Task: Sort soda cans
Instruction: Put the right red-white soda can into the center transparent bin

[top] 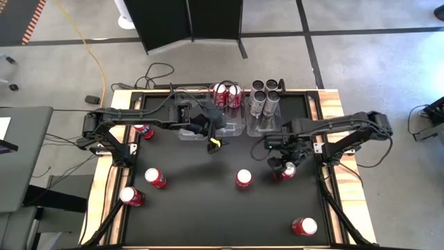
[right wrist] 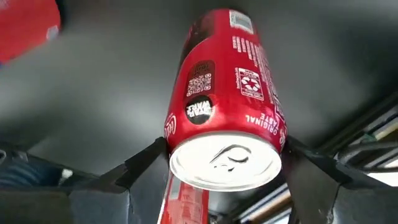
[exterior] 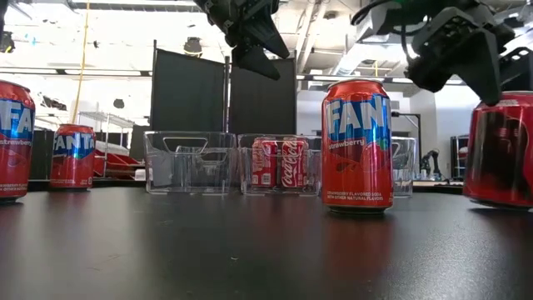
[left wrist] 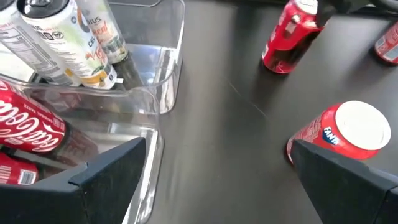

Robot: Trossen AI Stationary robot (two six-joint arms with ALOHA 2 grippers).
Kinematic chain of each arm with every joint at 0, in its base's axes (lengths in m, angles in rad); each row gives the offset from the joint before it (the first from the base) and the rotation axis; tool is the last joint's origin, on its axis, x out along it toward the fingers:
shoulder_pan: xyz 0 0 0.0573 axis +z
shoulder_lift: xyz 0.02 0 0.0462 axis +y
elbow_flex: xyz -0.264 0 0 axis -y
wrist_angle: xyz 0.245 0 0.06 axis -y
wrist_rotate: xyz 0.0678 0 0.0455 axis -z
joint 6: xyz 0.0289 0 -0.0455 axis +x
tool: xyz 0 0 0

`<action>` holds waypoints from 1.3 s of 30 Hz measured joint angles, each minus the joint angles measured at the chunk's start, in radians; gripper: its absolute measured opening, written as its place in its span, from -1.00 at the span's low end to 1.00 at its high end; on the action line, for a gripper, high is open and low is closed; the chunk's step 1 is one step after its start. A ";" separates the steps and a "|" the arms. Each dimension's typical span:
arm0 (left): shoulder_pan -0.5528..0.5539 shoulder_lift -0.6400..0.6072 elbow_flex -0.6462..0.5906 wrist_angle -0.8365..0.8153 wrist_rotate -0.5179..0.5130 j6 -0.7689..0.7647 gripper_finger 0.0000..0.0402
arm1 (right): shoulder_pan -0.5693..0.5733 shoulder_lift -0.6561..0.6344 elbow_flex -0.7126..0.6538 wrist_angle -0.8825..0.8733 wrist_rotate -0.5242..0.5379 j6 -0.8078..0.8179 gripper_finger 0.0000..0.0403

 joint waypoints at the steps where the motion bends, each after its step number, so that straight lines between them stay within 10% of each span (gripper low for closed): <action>1: 0.002 0.000 0.000 0.003 0.000 0.003 0.97 | -0.004 0.000 0.001 0.014 0.017 0.003 0.42; 17: 0.014 0.000 0.038 0.007 0.000 -0.016 0.97 | -0.020 -0.002 -0.001 0.120 0.117 -0.100 0.43; 26: 0.014 0.000 0.038 0.004 0.000 -0.037 0.97 | 0.058 0.009 -0.009 0.186 0.246 -0.215 0.88; 39: 0.014 0.000 0.038 -0.004 -0.001 -0.060 0.97 | 0.206 0.003 -0.005 0.101 0.404 0.042 0.89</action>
